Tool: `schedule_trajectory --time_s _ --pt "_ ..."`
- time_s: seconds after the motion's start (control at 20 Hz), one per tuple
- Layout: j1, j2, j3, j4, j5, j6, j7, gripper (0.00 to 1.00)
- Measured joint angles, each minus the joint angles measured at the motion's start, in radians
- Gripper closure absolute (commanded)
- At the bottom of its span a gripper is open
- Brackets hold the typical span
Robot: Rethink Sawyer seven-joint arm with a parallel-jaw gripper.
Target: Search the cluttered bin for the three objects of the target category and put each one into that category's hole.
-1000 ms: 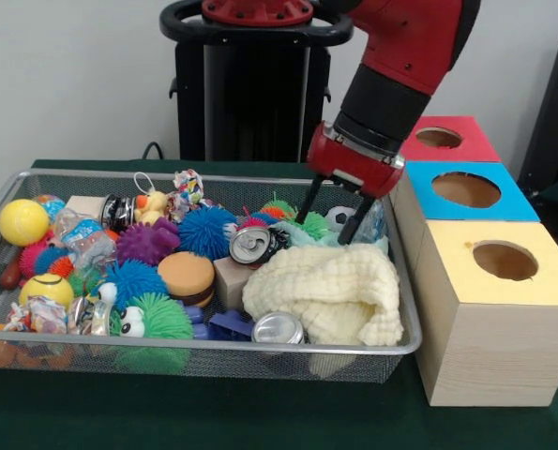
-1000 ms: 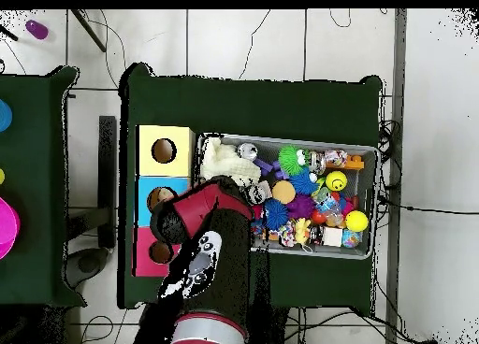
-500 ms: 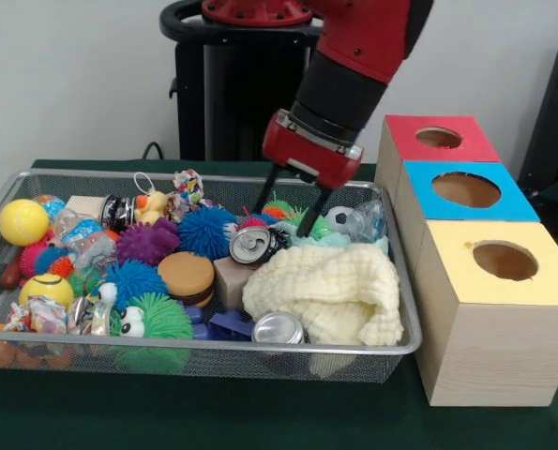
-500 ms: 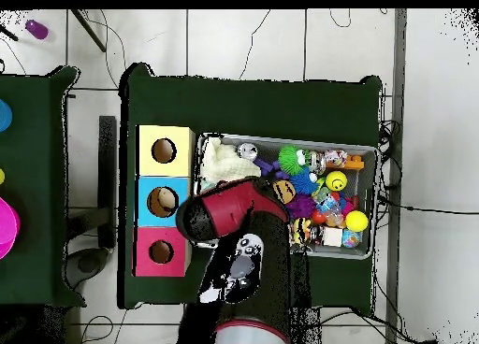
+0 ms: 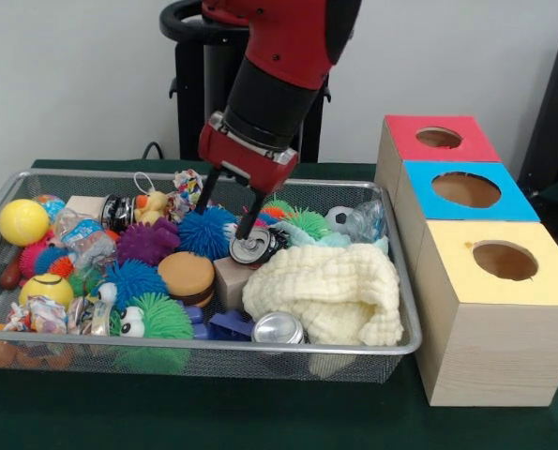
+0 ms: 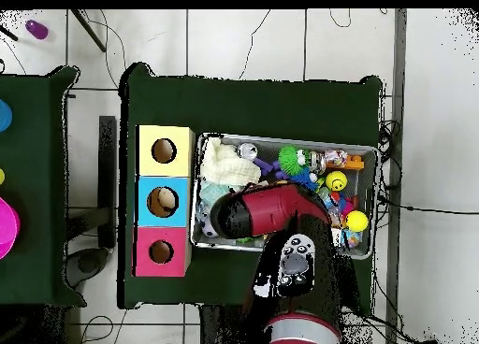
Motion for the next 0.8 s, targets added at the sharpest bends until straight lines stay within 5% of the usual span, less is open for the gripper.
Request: schedule_trajectory --time_s 0.8 --pt "-0.033 0.019 0.047 0.009 -0.111 -0.076 0.0 0.0"
